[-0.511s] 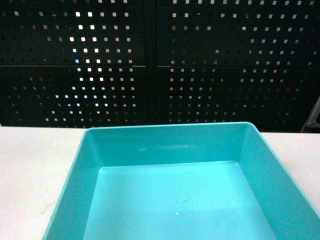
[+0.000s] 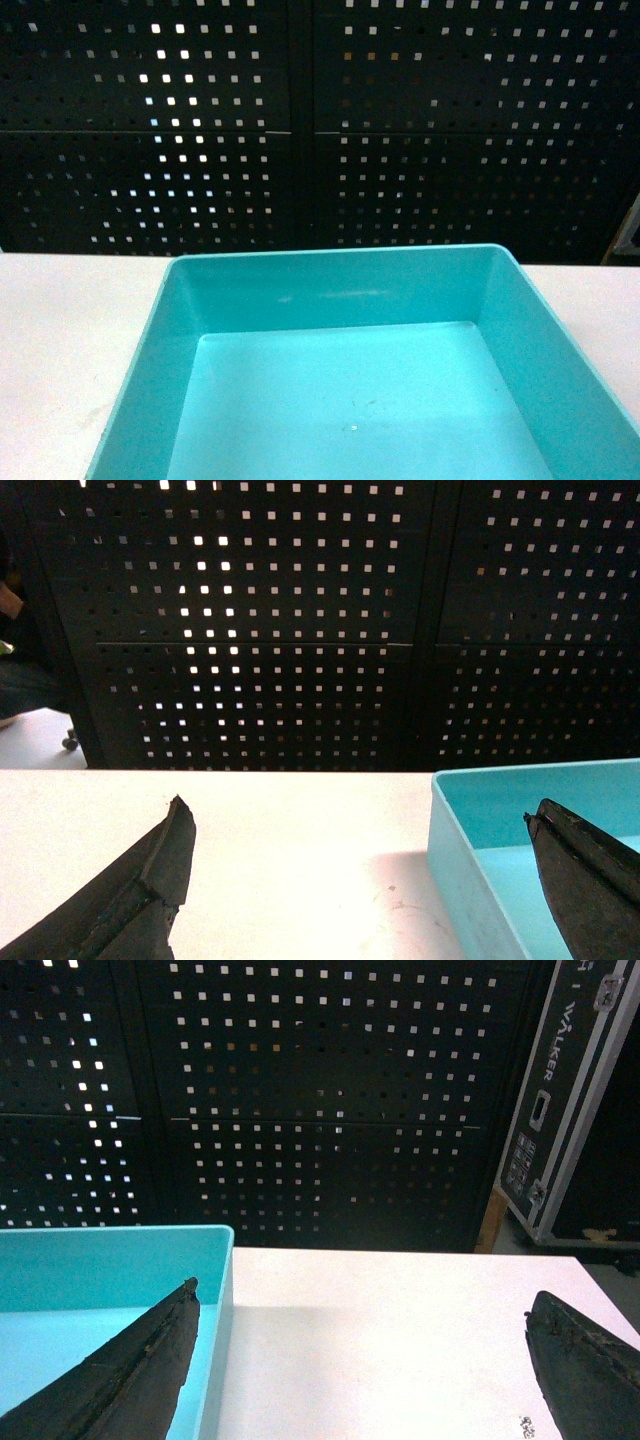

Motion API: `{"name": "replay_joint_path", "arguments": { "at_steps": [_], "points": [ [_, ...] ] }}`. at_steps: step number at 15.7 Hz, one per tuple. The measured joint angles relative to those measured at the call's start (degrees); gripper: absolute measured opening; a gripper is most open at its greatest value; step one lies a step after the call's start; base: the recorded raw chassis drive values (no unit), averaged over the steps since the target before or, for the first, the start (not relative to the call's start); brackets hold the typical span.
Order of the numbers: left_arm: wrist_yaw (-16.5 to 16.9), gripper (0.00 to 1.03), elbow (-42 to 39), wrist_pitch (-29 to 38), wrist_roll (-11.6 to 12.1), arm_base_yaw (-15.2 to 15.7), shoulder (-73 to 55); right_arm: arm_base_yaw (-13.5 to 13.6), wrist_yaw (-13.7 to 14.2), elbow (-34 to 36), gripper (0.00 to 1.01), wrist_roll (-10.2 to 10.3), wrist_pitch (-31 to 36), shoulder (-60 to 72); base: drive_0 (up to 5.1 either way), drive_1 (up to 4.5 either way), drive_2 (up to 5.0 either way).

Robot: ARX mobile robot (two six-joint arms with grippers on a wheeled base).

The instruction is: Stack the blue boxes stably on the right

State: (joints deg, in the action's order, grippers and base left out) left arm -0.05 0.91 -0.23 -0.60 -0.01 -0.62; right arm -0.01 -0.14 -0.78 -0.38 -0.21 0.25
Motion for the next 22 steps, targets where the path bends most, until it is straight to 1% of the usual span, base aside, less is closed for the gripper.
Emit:
{"name": "replay_joint_path", "arguments": {
  "at_steps": [5, 6, 7, 8, 9, 10, 11, 12, 13, 14, 15, 16, 17, 18, 19, 20, 21, 22],
  "points": [
    [0.0, 0.98, 0.0, 0.0, 0.02, 0.0, 0.0, 0.0, 0.0, 0.0, 0.98, 0.0, 0.0, 0.0, 0.0, 0.0, 0.0],
    [-0.63, 0.98, 0.0, 0.31, 0.55, -0.66, 0.0, 0.0, 0.0, 0.0, 0.98, 0.0, 0.0, 0.0, 0.0, 0.0, 0.0],
    [-7.82, 0.98, -0.11, 3.96, 2.89, -7.54, -0.46, 0.0, 0.0, 0.0, 0.98, 0.0, -0.02, 0.0, 0.0, 0.0, 0.0],
    [-13.99, 0.98, -0.46, 7.17, 5.95, -16.02, -1.88, 0.0, 0.0, 0.0, 0.98, 0.0, -0.02, 0.0, 0.0, 0.0, 0.0],
    [-20.2, 0.98, -0.63, 8.07, 8.55, -22.91, -4.2, -0.02, -0.02, 0.0, 0.98, 0.0, 0.11, 0.02, 0.0, 0.0, 0.0],
    [-23.41, 0.98, -0.76, 11.26, 9.31, -24.81, -6.8, -0.61, -0.76, 0.0, 0.98, 0.0, 2.23, 0.96, 0.0, 0.0, 0.0],
    [-23.78, 0.98, -0.81, 20.7, 10.08, -23.74, -14.78, -2.49, -3.13, 0.04, 0.98, 0.0, 10.12, 6.54, 0.0, 0.0, 0.0],
    [-21.92, 0.98, -0.37, 29.33, 10.25, -20.72, -24.76, -3.15, -3.87, -0.02, 0.98, 0.09, 18.36, 15.06, 0.0, 0.0, 0.0],
    [-18.36, 0.98, 0.0, 38.34, 10.12, -16.83, -35.58, -3.32, -4.9, -0.48, 0.98, 0.55, 28.13, 25.24, 0.0, 0.0, 0.0],
    [-11.32, 0.98, 6.51, 40.46, 10.01, -9.46, -52.37, -1.07, -6.01, -7.76, 0.98, 0.68, 40.35, 44.17, 0.0, 0.0, 0.0],
    [-6.34, 0.98, 24.52, 34.49, 7.69, -8.85, -64.48, -0.72, -9.03, -21.68, 0.98, -1.46, 42.38, 61.96, 0.0, 0.0, 0.0],
    [-5.95, 0.98, 31.89, 31.15, 5.01, -9.66, -68.98, -0.26, -9.05, -26.34, 0.98, -2.95, 42.91, 67.21, 0.0, 0.0, 0.0],
    [-6.54, 0.98, 35.15, 30.42, 5.01, -10.45, -70.86, 0.2, -8.98, -28.79, 0.98, -3.56, 41.64, 69.05, 0.0, 0.0, 0.0],
    [-7.78, 0.98, 39.58, 27.17, 4.55, -11.72, -72.85, 1.03, -9.27, -31.39, 0.98, -4.48, 40.46, 71.41, 0.0, 0.0, 0.0],
    [-8.02, 0.98, 42.03, 24.17, 3.5, -12.76, -74.07, 1.7, -9.88, -33.05, 0.98, -5.84, 38.12, 72.87, 0.0, 0.0, 0.0],
    [-10.34, 0.98, 43.56, 21.0, 3.02, -14.34, -75.56, 2.03, -10.38, -34.03, 0.98, -6.43, 37.11, 74.64, 0.0, 0.0, 0.0],
    [-12.41, 0.98, 44.04, 16.0, 0.87, -15.91, -77.07, 2.69, -10.08, -35.23, 0.98, -8.13, 33.94, 76.5, 0.0, 0.0, 0.0],
    [-13.7, 0.98, 43.95, 12.59, -1.14, -17.03, -78.03, 2.71, -10.84, -35.76, 0.98, -8.55, 31.52, 77.42, 0.0, 0.0, 0.0]
  ]
}}
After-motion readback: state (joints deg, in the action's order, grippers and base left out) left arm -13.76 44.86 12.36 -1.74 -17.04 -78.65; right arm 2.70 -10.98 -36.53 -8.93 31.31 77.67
